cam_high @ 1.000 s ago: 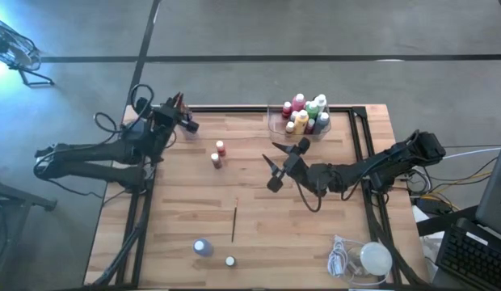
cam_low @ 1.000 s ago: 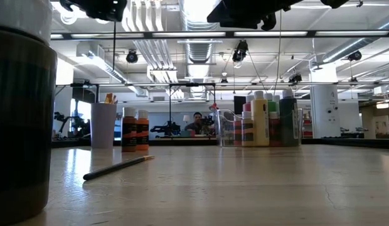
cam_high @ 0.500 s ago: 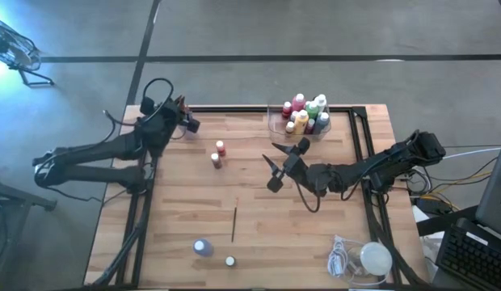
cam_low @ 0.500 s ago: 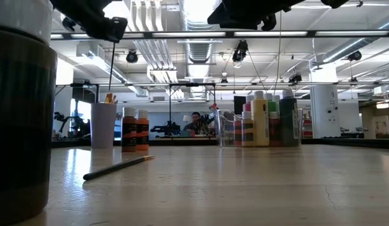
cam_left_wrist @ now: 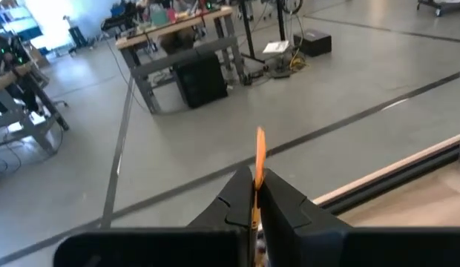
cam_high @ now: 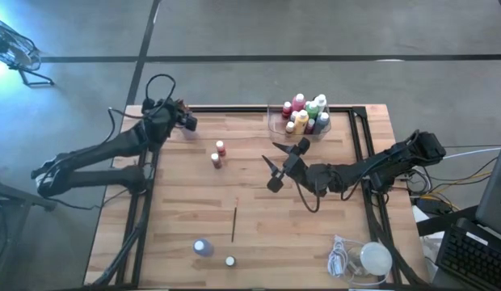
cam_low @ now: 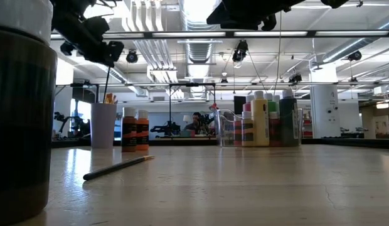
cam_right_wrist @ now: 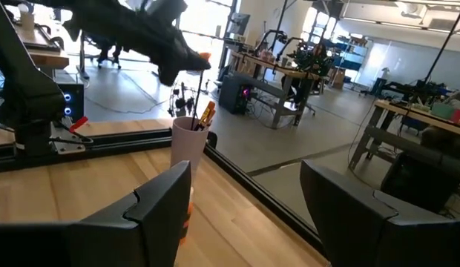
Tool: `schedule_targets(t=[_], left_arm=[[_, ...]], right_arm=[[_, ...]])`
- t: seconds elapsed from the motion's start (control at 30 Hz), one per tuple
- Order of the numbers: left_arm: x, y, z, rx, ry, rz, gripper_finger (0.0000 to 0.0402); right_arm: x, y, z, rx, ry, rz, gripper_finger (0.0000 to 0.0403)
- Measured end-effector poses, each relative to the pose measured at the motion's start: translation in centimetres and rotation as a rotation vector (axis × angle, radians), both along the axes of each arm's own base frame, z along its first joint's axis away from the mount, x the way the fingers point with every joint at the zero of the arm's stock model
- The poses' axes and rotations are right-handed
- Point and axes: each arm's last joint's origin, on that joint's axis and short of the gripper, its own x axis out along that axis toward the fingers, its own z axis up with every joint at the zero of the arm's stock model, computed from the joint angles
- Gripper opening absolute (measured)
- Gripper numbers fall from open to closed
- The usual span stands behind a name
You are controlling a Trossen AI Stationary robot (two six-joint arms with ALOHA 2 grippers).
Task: Pick & Place Paint Supplies
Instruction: Put the gold paint brush into the violet cup
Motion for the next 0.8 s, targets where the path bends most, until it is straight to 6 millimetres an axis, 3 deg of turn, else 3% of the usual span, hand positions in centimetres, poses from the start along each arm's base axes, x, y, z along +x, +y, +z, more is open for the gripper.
schedule_targets(t=[0.47, 0.8], left_arm=[[-1.2, 1.5, -5.0, -0.09, -0.057, -0.013, 0.0012], [-1.3, 1.5, -6.7, -0.117, -0.069, -0.026, 0.0013]], right_arm=[[0.0, 0.0, 0.0, 0.0, 0.001, -0.001, 0.0232], [0.0, 0.0, 0.0, 0.0, 0.001, -0.001, 0.0236]])
